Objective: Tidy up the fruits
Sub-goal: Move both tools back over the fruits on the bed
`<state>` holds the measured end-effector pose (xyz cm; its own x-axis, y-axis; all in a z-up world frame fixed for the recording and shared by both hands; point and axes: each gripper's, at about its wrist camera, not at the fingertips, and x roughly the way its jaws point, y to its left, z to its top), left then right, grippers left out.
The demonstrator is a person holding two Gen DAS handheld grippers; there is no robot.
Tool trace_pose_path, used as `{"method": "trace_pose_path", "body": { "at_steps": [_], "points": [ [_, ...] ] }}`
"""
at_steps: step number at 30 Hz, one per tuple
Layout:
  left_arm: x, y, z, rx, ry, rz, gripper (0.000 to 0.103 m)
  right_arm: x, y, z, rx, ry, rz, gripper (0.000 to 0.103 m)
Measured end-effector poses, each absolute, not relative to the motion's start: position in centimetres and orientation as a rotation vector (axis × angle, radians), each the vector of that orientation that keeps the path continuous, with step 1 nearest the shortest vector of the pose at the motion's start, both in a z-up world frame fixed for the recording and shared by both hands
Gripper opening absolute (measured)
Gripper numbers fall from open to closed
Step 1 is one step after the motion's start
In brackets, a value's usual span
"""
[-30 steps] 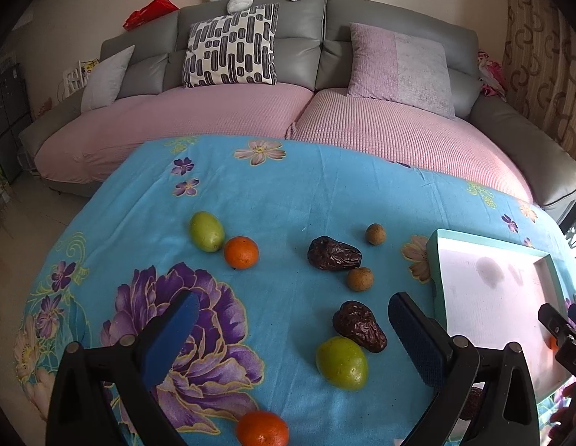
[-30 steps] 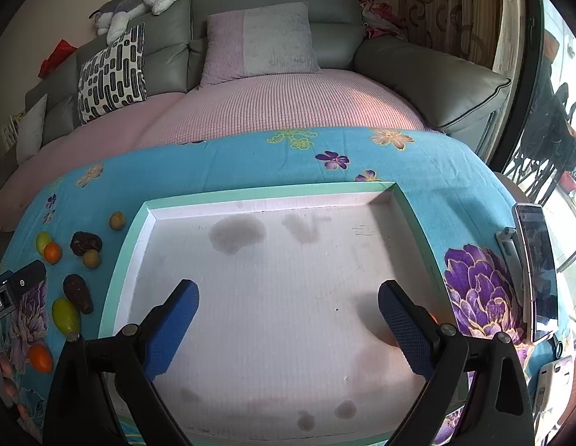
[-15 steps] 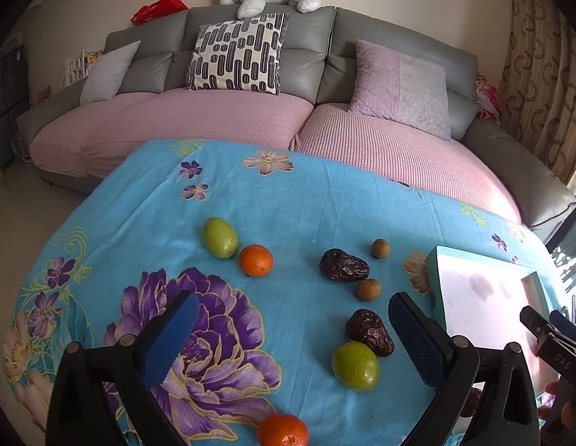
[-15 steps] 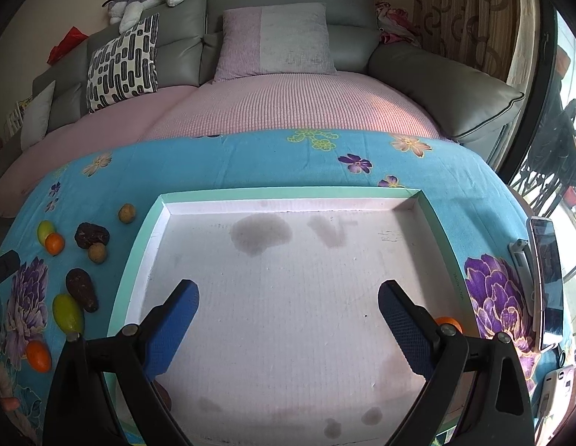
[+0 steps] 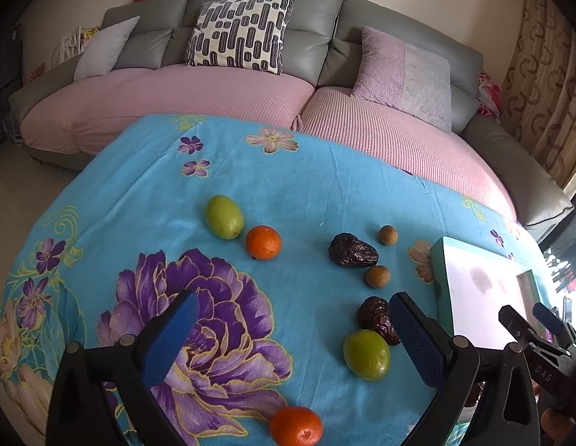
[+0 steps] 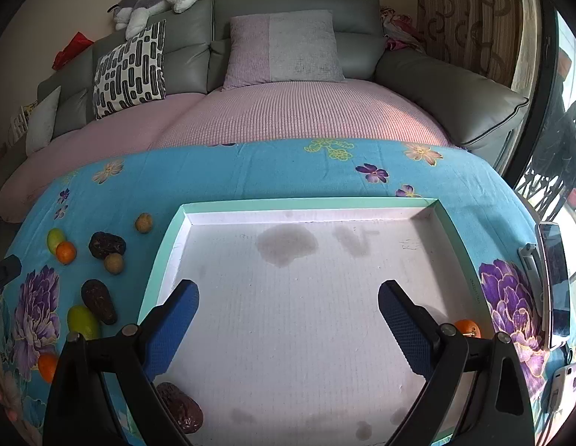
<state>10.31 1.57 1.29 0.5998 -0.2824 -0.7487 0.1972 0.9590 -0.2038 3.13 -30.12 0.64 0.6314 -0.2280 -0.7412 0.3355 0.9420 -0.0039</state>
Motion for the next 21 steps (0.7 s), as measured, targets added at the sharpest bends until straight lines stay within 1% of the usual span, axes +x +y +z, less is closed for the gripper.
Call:
{"method": "trace_pose_path", "body": {
  "at_steps": [5,9,21],
  "points": [
    [10.3,3.0,1.6,-0.144,0.868,-0.260,0.103,3.9,-27.9,0.6,0.077,0.817,-0.281,0.097],
    [9.7,3.6,1.7,-0.126,0.865,-0.252,0.103,4.6,-26.6,0.2,0.111,0.835,-0.233,0.097],
    [7.1,3.7,0.3,-0.095,0.965,-0.307,0.101,5.6,-22.0,2.0,0.096,0.749,-0.050,0.097]
  ]
}}
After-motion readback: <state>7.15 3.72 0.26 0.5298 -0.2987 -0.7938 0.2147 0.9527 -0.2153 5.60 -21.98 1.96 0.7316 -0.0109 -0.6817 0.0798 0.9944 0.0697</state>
